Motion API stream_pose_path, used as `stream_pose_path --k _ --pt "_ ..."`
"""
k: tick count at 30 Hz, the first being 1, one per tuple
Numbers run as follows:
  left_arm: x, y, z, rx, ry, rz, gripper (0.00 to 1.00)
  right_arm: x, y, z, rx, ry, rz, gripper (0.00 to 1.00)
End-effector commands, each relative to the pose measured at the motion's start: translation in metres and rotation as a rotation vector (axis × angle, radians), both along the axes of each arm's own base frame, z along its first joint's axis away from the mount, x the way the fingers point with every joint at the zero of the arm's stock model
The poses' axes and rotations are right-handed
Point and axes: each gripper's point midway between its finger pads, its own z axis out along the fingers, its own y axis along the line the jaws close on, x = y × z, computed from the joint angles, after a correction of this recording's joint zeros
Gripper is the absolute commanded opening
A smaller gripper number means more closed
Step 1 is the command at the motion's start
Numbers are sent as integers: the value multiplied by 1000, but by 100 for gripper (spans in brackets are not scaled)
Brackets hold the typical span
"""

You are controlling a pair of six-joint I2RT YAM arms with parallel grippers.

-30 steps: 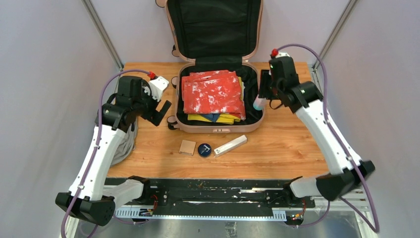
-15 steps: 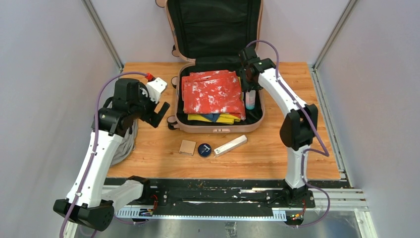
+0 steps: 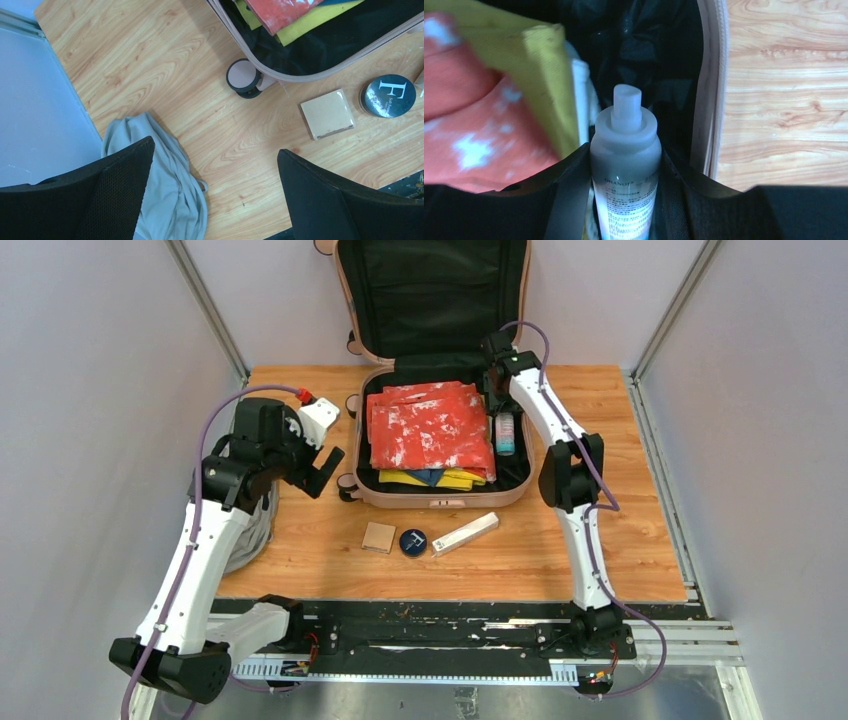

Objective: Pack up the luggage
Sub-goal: Place the makeup in the luggage, then pick up the makeup from the center of the board.

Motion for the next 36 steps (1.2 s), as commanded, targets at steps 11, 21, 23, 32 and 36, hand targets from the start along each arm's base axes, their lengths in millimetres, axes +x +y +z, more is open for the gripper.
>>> stream_pose_path --k 11,21,23,32,36 --pt "-2 2 -10 10 28 0 100 6 -4 40 67 -90 -39 74" --pt "-6 -1 -12 -16 37 0 100 -98 28 131 91 -193 91 85" --pt "-7 -1 -13 -15 38 0 100 -147 40 121 118 -150 112 85" --pt "-12 1 -14 -10 31 -3 100 -333 45 49 263 -8 -43 81" --pt "-15 3 -12 -3 19 2 100 -369 51 20 273 8 -91 82"
